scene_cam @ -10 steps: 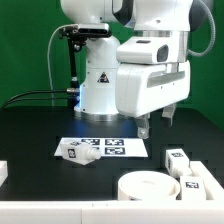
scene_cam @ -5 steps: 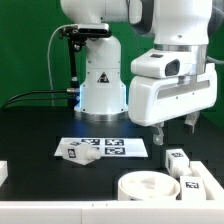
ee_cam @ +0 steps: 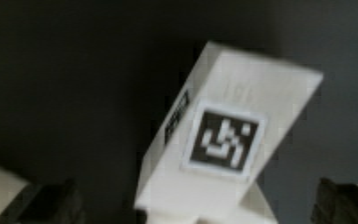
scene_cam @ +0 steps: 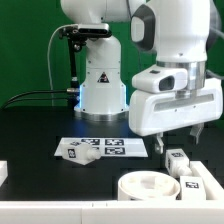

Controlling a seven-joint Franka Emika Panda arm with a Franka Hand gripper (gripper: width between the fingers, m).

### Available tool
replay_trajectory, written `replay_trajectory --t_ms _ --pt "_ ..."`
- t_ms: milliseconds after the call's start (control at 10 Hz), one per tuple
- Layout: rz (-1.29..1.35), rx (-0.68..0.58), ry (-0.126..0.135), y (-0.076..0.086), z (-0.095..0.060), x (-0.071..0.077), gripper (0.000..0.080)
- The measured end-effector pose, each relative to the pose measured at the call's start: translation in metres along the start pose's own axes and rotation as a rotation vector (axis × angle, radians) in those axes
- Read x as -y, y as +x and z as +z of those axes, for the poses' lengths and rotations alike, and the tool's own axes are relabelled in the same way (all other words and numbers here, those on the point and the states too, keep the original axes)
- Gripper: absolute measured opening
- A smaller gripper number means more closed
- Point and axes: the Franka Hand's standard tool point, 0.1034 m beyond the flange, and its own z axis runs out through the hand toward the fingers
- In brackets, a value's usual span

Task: Assemble stool

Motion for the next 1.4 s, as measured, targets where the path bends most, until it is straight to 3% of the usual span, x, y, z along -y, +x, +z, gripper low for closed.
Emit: replay_trajectory --t_ms 200,500,600,700,800,900,1100,1300,1400 --pt "0.015 -0.003 0.007 -0.001 0.018 0.012 0.0650" --pt "0.009 -0.021 0.003 -0.001 0.024 0.007 0.0650" --pt "0.009 -0.021 0.003 -0.001 0.024 0.007 0.0546" --pt "0.009 -0.021 0.003 -0.001 0.024 0.007 0.0546" --pt "0.028 -0.021 -0.001 -0.003 0.023 0.001 0.0381" --pt "0.039 -0.019 -0.007 -0.004 0.023 -0.006 0.0332" --pt "-0.069 -0.013 -0.011 -0.016 0.018 -0.008 0.0329" --pt "-0.280 -0.008 -0.024 -0.037 0.001 -0.010 0.0329" --pt "-0.356 -0.022 -0.034 -0.039 -0.006 -0.010 0.0329"
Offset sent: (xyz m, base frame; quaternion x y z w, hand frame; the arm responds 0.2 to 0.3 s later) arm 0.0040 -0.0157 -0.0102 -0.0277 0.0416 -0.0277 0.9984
